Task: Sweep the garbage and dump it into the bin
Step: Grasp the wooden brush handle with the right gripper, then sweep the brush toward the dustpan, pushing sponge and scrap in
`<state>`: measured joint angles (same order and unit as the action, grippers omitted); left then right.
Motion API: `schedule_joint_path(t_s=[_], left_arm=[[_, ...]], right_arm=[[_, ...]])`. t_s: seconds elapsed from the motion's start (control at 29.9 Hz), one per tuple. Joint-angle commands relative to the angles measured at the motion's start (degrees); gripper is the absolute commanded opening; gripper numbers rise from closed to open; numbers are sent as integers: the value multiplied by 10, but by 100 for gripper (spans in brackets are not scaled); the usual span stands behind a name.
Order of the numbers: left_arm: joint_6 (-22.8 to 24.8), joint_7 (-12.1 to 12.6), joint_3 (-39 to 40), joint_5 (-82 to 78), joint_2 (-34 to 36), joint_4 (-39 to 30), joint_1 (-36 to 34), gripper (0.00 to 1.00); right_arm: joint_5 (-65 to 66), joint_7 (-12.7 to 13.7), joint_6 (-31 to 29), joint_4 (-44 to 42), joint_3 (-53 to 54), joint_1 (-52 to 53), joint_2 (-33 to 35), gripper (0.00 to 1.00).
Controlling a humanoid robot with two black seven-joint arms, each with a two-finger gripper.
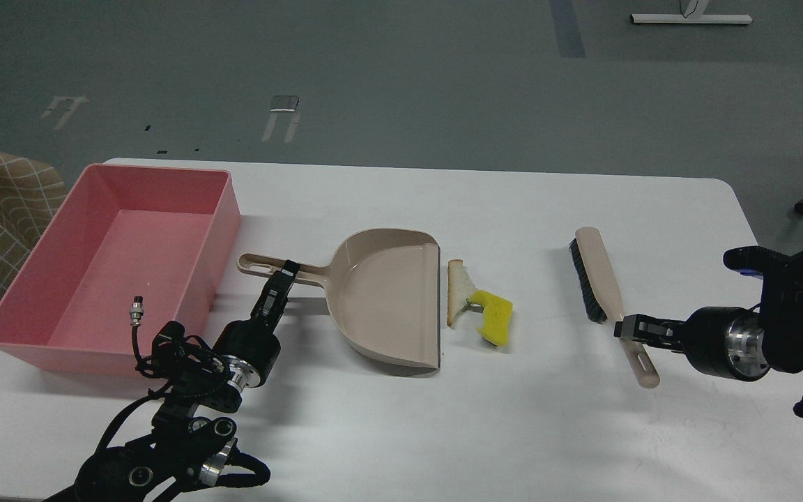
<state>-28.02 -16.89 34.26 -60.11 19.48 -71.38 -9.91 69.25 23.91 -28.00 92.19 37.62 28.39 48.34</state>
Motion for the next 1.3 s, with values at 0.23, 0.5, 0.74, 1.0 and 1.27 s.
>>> schedule_joint_path(t_s=[0.23, 0.5, 0.74, 1.0, 1.27], left_arm=[[0, 0, -4, 0, 1, 1, 0, 0], [0, 0, -4, 0, 2, 1, -3, 0], [0, 0, -4, 1, 5, 4, -4, 0], [0, -7, -4, 0, 4, 12, -5, 0], [0, -7, -4, 1, 4, 12, -7, 0]], right_arm=[[-1, 0, 0, -1, 2, 1, -1, 11], [-2, -1, 0, -1, 3, 12, -12, 1], [-3, -1, 0, 1, 3, 12, -18, 0], [-9, -1, 0, 9, 4, 13, -30, 0], [-58, 10, 0, 47, 7, 13, -32, 0]])
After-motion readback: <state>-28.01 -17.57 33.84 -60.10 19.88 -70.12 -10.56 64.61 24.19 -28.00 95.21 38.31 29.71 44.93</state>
